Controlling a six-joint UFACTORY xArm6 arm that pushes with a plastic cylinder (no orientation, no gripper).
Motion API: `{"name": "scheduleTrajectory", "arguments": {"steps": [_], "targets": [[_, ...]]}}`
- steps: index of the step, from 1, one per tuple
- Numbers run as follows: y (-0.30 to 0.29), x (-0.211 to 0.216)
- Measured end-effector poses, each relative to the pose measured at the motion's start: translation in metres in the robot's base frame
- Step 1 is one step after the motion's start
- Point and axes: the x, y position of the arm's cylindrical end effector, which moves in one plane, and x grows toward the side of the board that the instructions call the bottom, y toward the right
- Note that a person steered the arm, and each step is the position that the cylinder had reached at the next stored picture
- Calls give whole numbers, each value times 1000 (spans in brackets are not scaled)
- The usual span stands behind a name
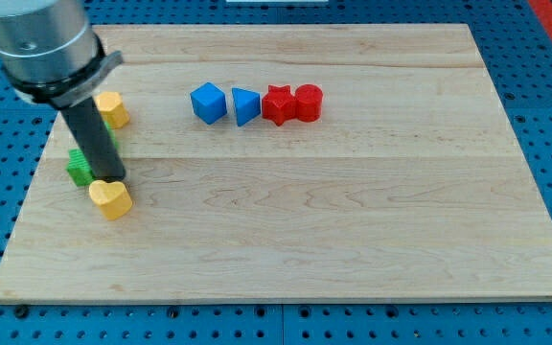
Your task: Place the yellow heart below the green star
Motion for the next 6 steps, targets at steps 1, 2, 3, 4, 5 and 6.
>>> {"name": "scheduleTrajectory", "arguments": {"steps": [1, 2, 3, 4, 5, 6], "targets": [[12, 0], [46, 7], [30, 47], [12, 54], [16, 57], [12, 62]]}}
